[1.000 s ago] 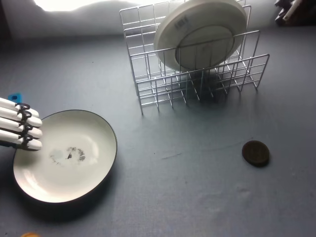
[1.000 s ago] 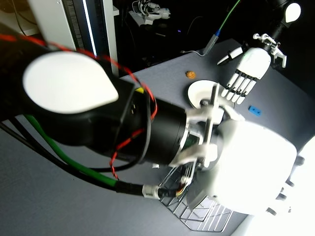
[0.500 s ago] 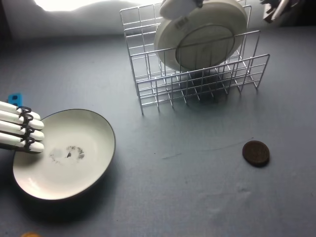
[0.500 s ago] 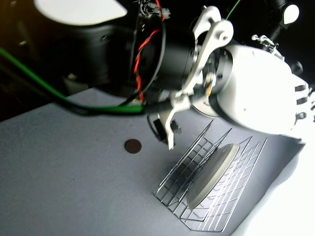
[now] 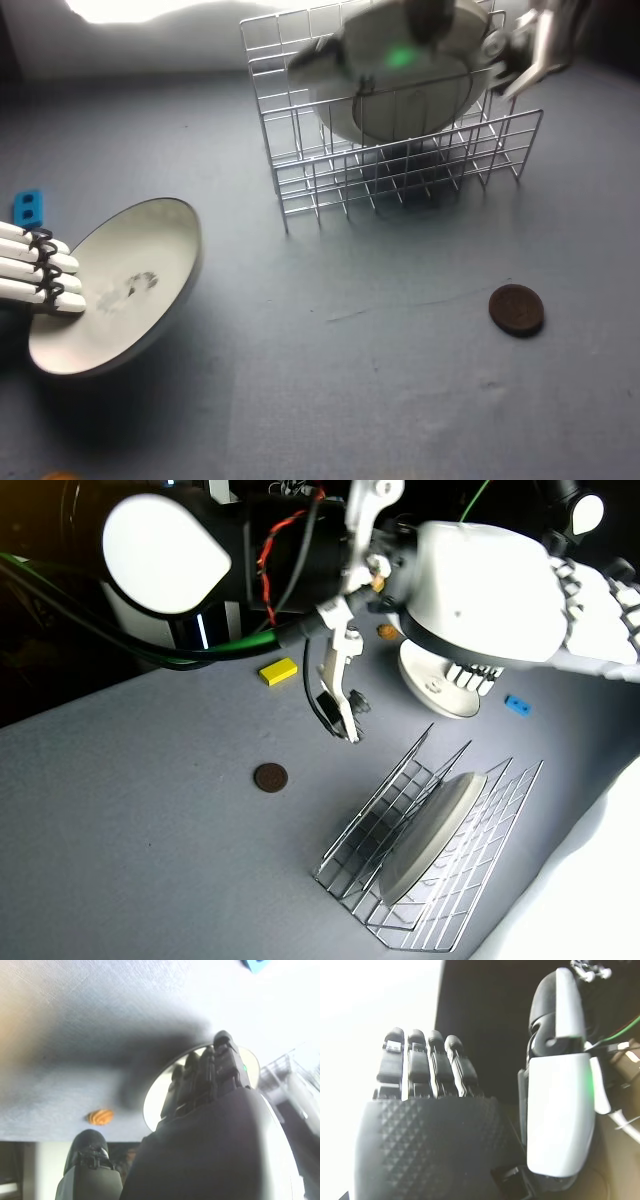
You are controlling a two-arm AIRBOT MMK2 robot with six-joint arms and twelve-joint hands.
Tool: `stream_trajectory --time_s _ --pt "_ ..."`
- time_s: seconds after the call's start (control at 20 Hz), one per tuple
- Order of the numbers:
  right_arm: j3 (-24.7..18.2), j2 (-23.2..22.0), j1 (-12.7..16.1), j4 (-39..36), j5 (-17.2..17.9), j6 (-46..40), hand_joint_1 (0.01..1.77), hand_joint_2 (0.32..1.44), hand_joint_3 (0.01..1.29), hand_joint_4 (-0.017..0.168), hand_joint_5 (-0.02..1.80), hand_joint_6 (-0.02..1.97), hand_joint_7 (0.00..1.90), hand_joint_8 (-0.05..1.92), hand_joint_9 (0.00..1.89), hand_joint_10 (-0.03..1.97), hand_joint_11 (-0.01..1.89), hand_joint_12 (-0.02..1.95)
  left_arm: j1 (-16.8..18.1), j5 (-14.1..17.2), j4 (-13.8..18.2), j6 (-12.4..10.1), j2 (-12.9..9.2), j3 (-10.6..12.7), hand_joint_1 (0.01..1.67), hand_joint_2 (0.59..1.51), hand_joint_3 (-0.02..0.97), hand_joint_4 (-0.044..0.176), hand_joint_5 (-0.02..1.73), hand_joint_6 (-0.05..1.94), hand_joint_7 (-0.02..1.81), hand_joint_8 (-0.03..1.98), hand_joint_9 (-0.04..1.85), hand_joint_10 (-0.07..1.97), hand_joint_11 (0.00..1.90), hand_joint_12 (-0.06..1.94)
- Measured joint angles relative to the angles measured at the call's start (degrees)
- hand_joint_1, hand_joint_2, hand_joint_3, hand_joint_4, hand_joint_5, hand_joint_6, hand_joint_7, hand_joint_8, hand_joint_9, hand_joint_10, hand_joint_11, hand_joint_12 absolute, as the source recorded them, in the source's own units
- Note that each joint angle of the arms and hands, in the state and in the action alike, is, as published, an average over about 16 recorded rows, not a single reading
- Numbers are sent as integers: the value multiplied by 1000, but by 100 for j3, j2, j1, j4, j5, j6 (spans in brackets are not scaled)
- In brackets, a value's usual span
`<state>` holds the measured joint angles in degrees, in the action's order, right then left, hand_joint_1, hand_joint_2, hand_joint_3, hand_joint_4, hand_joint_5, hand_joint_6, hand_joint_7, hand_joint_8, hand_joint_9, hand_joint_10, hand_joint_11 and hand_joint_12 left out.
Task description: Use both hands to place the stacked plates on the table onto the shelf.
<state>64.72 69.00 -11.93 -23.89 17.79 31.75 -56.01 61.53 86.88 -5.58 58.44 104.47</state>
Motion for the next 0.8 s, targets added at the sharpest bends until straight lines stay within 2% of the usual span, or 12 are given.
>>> stream_trajectory --time_s 0.15,0.35,0.8 --pt "-209 50 -273 758 262 1151 1126 922 11 -1 20 29 10 9 21 23 20 145 -88 -12 -58 -81 23 28 14 1055 19 -5 2 -18 2 -10 -26 -38 14 7" --pt "-363 266 -604 1075 424 1963 1186 932 11 1 20 29 10 9 21 23 21 255 -172 -17 -128 -158 46 51 14 1056 19 -5 -4 -21 -4 -10 -26 -42 14 8" --pt "-281 1022 -1109 1352 198 2946 1266 960 11 2 19 28 10 10 21 23 12 472 -212 -13 -170 -174 57 61 15 1054 18 -6 -5 -23 -5 -11 -27 -43 13 8"
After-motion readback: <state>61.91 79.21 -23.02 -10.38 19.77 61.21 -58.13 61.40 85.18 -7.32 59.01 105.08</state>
